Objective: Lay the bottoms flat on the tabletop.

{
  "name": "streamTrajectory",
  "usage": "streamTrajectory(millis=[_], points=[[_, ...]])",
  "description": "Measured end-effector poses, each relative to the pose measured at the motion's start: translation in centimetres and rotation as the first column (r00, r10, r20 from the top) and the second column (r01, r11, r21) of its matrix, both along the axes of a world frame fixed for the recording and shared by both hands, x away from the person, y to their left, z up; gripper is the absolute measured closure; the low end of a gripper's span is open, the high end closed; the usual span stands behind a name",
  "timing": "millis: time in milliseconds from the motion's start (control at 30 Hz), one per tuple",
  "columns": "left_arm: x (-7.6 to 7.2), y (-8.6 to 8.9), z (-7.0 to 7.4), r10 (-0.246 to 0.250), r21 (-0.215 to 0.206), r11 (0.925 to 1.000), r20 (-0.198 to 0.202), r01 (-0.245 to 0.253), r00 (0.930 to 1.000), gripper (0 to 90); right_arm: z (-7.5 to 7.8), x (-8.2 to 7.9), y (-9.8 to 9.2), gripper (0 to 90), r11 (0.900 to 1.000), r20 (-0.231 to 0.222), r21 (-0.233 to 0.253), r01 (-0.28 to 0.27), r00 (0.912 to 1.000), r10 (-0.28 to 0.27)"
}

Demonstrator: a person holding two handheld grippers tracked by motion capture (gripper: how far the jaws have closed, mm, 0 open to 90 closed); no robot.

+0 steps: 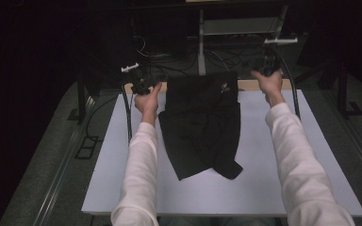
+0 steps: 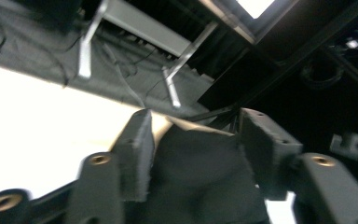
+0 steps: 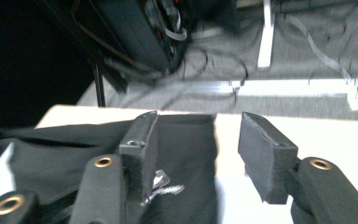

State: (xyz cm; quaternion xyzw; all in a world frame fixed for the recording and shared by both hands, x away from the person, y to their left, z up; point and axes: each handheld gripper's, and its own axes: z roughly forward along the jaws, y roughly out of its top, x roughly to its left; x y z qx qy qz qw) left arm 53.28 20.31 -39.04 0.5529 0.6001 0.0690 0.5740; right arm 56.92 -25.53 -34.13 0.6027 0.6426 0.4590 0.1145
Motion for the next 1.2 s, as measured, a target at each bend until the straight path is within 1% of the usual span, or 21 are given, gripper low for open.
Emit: streamTrajectory(millis=[33,67,100,167,200,233,300,333,367,400,467,533,567,667,733,833,900,967,1100,1167,1200], points=[[-0.4,0.2,-1.1,-0.003,-0.007,1.0000,-0.015,0.003,0.9999,38.9,-1.5,-0.5,-0.1,40.6,1.000,-0.022,0.003,-0.007,0.9997,0.007],[-0.8,0.6,-2.1,-0.012,-0.006,0.9999,-0.025,0.012,0.9996,35.6,-2.9,-1.0,-0.2,38.5,1.000,-0.043,0.005,-0.015,0.9990,0.015],[-1.2,0.8,-2.8,-0.017,-0.016,0.9997,-0.030,0.016,0.9994,31.5,-4.2,-1.5,-0.4,36.7,1.000,-0.059,0.010,-0.025,0.9979,0.026],[-2.0,1.4,-3.8,-0.015,-0.022,0.9997,-0.038,0.014,0.9992,24.0,-6.3,-2.5,-0.8,29.1,0.999,-0.090,0.007,-0.039,0.9952,0.039],[-2.4,1.6,-4.1,-0.018,-0.026,0.9995,-0.041,0.017,0.9990,21.2,-7.0,-3.0,-1.0,25.8,0.999,-0.104,0.007,-0.046,0.9935,0.047],[-2.6,1.7,-4.1,-0.026,-0.026,0.9994,-0.042,0.025,0.9988,16.5,-7.6,-3.6,-1.3,22.7,0.998,-0.109,0.018,-0.053,0.9926,0.055],[-3.0,1.8,-4.0,-0.048,-0.010,0.9988,-0.049,0.048,0.9976,12.3,-8.1,-4.3,-1.6,18.2,0.998,-0.106,0.035,-0.060,0.9923,0.064],[-3.3,1.8,-3.9,-0.056,0.002,0.9984,-0.048,0.056,0.9973,8.4,-8.3,-4.7,-1.7,14.9,0.997,-0.101,0.047,-0.066,0.9923,0.071],[-3.5,1.7,-3.8,-0.067,0.005,0.9977,-0.049,0.067,0.9965,3.5,-8.4,-5.1,-1.8,13.6,0.995,-0.095,0.066,-0.077,0.9920,0.083],[-3.7,1.6,-3.7,-0.085,0.008,0.9963,-0.050,0.085,0.9951,0.6,-8.4,-5.5,-1.8,13.2,0.993,-0.093,0.077,-0.089,0.9910,0.096],[-4.3,1.3,-3.3,-0.112,0.036,0.9928,-0.048,0.114,0.9925,0.0,-8.3,-6.3,-1.8,4.1,0.990,-0.087,0.078,-0.119,0.9883,0.126],[-4.9,0.9,-2.8,-0.126,0.062,0.9899,-0.032,0.128,0.9915,0.0,-8.0,-7.0,-1.7,1.6,0.988,-0.087,0.081,-0.128,0.9870,0.135],[-5.1,0.7,-2.7,-0.131,0.068,0.9888,-0.025,0.132,0.9911,0.0,-7.9,-7.3,-1.8,0.0,0.987,-0.079,0.084,-0.135,0.9868,0.141],[-5.9,0.4,-2.1,-0.144,0.064,0.9875,0.000,0.144,0.9896,0.0,-7.5,-8.2,-2.0,0.0,0.986,-0.072,0.083,-0.146,0.9858,0.152],[-6.2,0.2,-1.9,-0.153,0.073,0.9856,0.009,0.152,0.9881,0.0,-7.3,-8.7,-2.1,0.0,0.985,-0.075,0.076,-0.152,0.9846,0.158],[-6.7,0.0,-1.5,-0.164,0.080,0.9835,0.024,0.162,0.9861,0.0,-7.1,-9.3,-2.3,0.0,0.984,-0.067,0.074,-0.160,0.9840,0.165],[-7.1,-0.1,-1.3,-0.169,0.073,0.9834,0.036,0.166,0.9849,0.0,-6.9,-9.7,-2.4,0.0,0.983,-0.058,0.074,-0.167,0.9835,0.171],[-7.6,-0.2,-1.2,-0.173,0.068,0.9831,0.046,0.170,0.9838,0.0,-6.9,-10.1,-2.4,0.0,0.981,-0.063,0.073,-0.177,0.9813,0.182],[-8.7,-0.4,-1.3,-0.195,0.072,0.9789,0.055,0.191,0.9793,0.0,-7.1,-11.2,-2.2,0.0,0.977,-0.071,0.068,-0.201,0.9761,0.205],[-9.3,-0.5,-1.4,-0.213,0.074,0.9752,0.056,0.209,0.9754,0.0,-7.3,-11.8,-2.0,0.0,0.974,-0.075,0.061,-0.217,0.9724,0.221],[-9.5,-0.6,-1.4,-0.216,0.073,0.9745,0.057,0.212,0.9746,0.0,-7.3,-12.1,-1.8,0.0,0.973,-0.077,0.059,-0.222,0.9710,0.226]])
